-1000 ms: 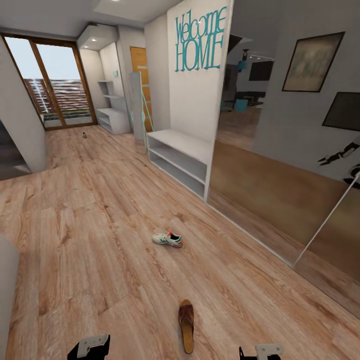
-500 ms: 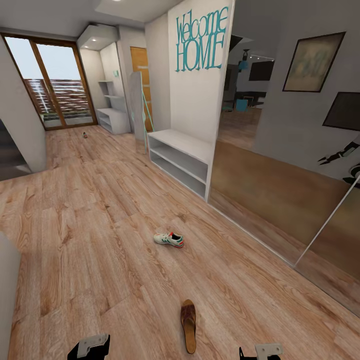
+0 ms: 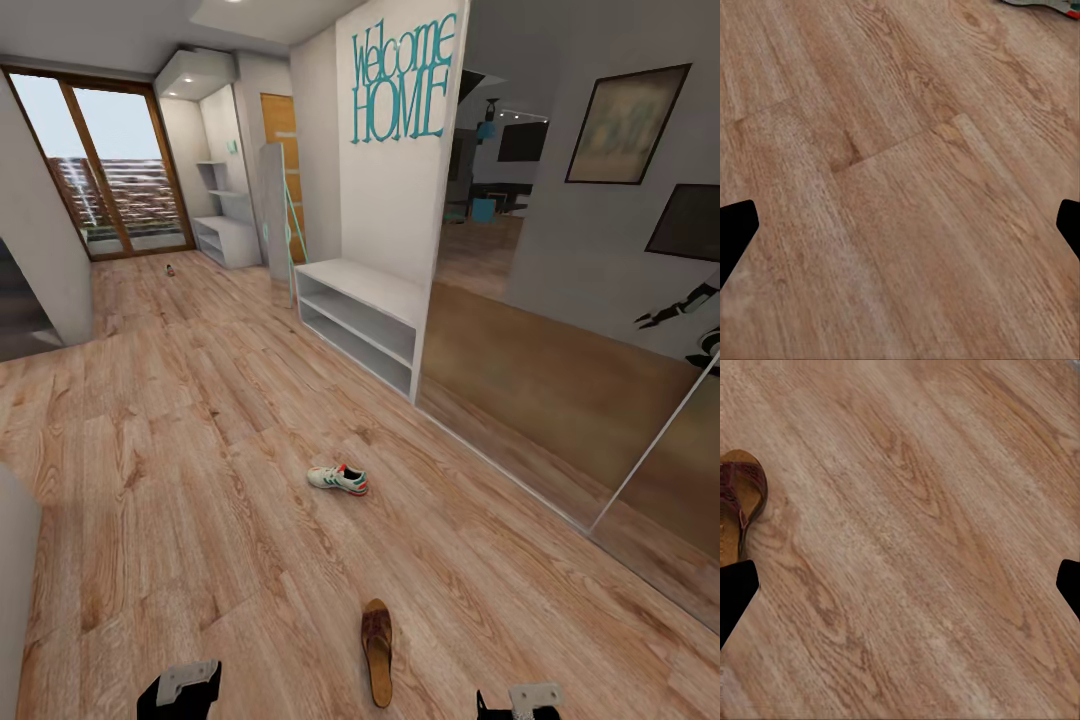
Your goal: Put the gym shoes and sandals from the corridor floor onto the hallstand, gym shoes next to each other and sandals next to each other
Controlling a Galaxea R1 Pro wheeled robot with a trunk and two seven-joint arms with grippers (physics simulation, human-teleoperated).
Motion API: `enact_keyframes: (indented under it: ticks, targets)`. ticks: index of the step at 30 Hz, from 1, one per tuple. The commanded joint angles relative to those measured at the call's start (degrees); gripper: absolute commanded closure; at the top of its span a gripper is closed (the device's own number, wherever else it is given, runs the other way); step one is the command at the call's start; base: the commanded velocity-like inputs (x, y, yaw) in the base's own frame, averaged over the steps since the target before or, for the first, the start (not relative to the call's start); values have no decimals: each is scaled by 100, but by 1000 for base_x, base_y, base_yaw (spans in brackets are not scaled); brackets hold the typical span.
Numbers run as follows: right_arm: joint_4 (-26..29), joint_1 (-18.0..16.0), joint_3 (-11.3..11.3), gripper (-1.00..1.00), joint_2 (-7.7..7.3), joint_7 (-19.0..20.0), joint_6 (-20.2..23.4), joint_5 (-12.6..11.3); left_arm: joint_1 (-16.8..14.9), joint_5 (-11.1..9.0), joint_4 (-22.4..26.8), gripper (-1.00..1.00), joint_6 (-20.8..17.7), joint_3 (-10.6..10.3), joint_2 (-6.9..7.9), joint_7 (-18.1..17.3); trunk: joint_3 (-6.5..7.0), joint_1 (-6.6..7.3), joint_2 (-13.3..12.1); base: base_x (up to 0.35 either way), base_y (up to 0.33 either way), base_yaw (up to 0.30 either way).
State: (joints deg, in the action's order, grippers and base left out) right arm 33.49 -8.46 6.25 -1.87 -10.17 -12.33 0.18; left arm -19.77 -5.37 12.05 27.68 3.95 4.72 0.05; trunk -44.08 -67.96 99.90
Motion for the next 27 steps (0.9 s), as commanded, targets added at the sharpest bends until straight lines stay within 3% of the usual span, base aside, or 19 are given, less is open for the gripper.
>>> enact_keyframes:
  ticks: [1, 5, 8, 10, 13, 21, 27]
  targets:
    - [24, -6, 44, -100, 7, -56, -3, 1, -15, -35, -2, -100, 10, -5, 0, -10, -5, 1, 2, 0, 0, 0]
    - [201, -18, 43, -100, 111, -62, 17, 5, -59, -12, 14, -100, -12, -11, 3, -22, -5, 1, 2, 0, 0, 0]
    - [529, -111, 43, -100, 250, -70, 289, 13, -391, 16, 14, -100, -164, -37, 6, -46, -5, 1, 2, 0, 0, 0]
    - [763, -348, 40, -100, 317, -72, 1006, -6, -800, 30, 15, -100, -720, -48, 8, -62, -5, 1, 2, 0, 0, 0]
    - [852, -719, 31, -100, 378, -73, 1568, -27, -1094, 34, 18, -100, -1256, -51, 7, -73, -5, 1, 2, 0, 0, 0]
    - [871, -975, 19, -100, 393, -61, 1724, -62, -1157, 59, 25, -100, -1392, -76, -10, -75, -5, 1, 2, 0, 0, 0]
    - [863, -999, 14, -100, 390, -53, 1738, -68, -1141, 251, 26, -100, -1399, -83, -19, -76, -5, 1, 2, 0, 0, 0]
